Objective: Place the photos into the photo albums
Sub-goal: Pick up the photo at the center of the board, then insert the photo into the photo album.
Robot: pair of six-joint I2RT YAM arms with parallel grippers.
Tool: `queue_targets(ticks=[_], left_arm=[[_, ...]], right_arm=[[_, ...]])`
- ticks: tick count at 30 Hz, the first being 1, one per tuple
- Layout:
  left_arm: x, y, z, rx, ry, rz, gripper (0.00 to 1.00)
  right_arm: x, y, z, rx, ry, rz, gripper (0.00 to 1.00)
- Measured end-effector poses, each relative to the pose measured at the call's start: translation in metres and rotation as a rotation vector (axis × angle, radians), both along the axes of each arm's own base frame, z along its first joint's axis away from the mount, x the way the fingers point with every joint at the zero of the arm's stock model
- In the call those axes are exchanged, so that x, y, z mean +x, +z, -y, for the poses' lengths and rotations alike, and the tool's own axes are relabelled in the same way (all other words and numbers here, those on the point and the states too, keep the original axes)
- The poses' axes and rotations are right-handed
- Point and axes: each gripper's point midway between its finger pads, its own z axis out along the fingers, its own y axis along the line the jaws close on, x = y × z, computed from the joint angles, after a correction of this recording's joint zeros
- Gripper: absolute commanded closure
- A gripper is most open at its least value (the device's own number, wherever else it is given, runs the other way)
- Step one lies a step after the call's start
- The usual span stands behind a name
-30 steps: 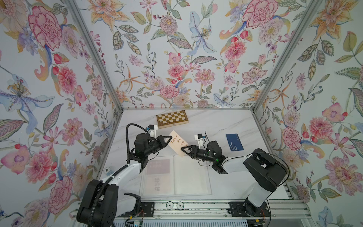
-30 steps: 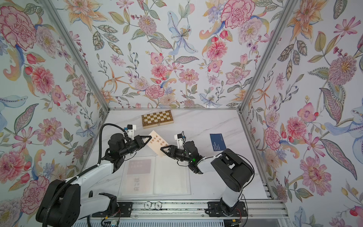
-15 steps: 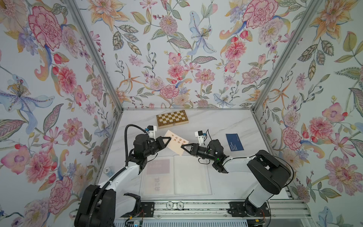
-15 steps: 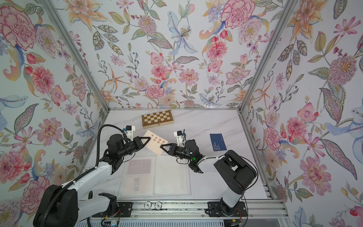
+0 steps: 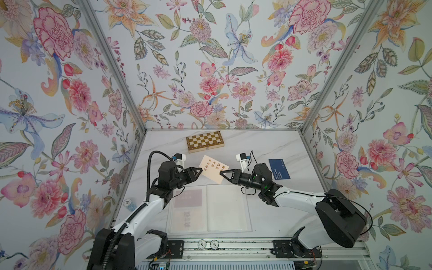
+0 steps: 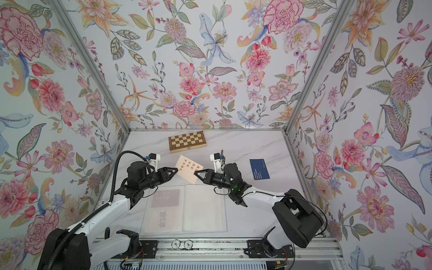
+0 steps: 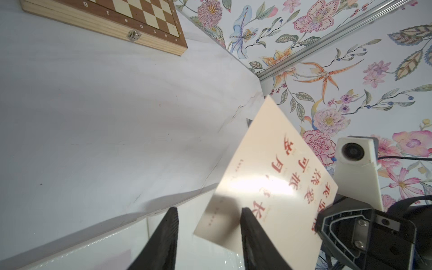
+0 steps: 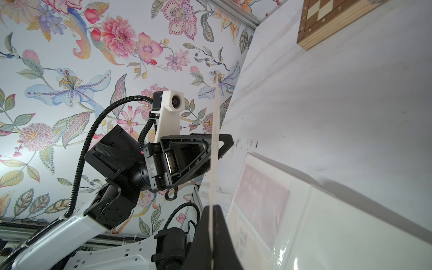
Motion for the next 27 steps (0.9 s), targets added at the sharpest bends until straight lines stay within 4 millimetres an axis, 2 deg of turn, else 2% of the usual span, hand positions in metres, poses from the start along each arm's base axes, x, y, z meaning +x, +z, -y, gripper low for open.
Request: queue_targets(ticks=[5,12,15,20,27], left_arm=[[-0.006,-0.018,-0.008,0.085,-0.001,-0.042,0.62],[-0.015,-0.050,-0.009,0.162,-0.030,-0.132,0.67],[-0.019,-0.062,-0.005,0.189,-0.050,-0.162,0.68],[-0.027,-0.084,0.006,0.226,-0.101,-0.214,0.76],[-0.031,-0.104,0.010,0.261,-0.121,-0.260,0.79]], right_arm=[[0.005,-0.004,0.016,-0.146,-0.033,-0.020,1.00],[0.003,-0.017,0.022,-0.327,-0.027,-0.065,1.00],[-0.006,-0.032,0.023,-0.388,-0.009,-0.095,1.00],[-0.021,-0.054,0.017,-0.476,0.032,-0.130,1.00],[-0.026,-0.058,0.014,-0.534,0.043,-0.121,1.00]])
